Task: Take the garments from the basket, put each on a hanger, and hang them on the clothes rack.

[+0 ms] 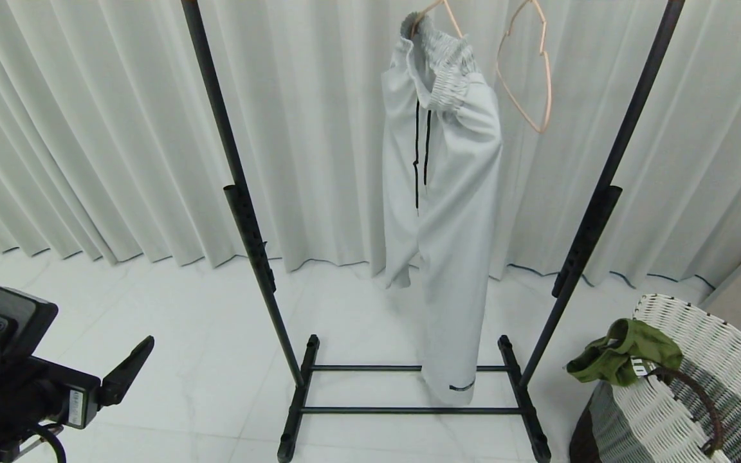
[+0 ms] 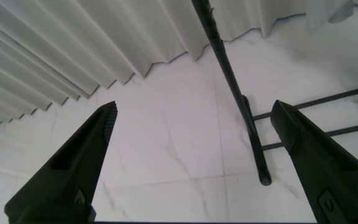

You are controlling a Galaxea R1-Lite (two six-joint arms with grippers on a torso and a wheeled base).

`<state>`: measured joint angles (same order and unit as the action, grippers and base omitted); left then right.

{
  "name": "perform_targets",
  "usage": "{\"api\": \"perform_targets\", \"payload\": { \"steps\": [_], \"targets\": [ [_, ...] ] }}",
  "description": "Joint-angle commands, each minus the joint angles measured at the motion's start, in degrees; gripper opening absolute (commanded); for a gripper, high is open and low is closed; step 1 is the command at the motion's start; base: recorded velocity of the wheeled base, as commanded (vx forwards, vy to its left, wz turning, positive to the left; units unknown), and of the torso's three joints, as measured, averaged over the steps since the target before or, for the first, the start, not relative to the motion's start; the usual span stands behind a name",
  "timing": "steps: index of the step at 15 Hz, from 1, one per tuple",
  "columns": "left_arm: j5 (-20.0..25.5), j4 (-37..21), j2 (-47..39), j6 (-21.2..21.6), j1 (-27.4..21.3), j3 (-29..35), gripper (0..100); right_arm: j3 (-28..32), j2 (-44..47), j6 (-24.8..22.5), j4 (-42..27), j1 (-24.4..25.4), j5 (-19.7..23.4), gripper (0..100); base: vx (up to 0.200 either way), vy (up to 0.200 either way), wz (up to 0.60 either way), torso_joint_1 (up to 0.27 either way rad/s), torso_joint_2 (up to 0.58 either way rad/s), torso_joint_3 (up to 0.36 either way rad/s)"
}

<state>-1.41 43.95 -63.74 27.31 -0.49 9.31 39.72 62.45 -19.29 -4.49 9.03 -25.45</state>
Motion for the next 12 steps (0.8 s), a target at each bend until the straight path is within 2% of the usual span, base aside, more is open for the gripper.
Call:
{"api": "perform_targets", "payload": {
  "steps": [1, 7, 12],
  "targets": [
    [0.2, 0.0, 1.5, 0.0, -0.5, -0.4, 100, -1.7, -0.5, -0.5, 0.4, 0.0, 0.0, 100, 0.0, -0.2, 0.0, 0.002, 0.01, 0.002],
    [0.2, 0.0, 3.1, 0.3, -3.8, -2.2, 100, -3.4, -1.5, -0.7, 0.3, -0.3, -0.1, 100, 0.0, -0.2, 0.0, -0.001, 0.0, 0.002],
    [-0.3, -0.1, 1.6, 0.1, -3.6, -1.0, 100, -4.5, 0.4, -0.5, 2.1, -0.1, 0.6, 100, 0.2, 0.0, 0.0, 0.001, 0.0, 0.005]
  ]
}}
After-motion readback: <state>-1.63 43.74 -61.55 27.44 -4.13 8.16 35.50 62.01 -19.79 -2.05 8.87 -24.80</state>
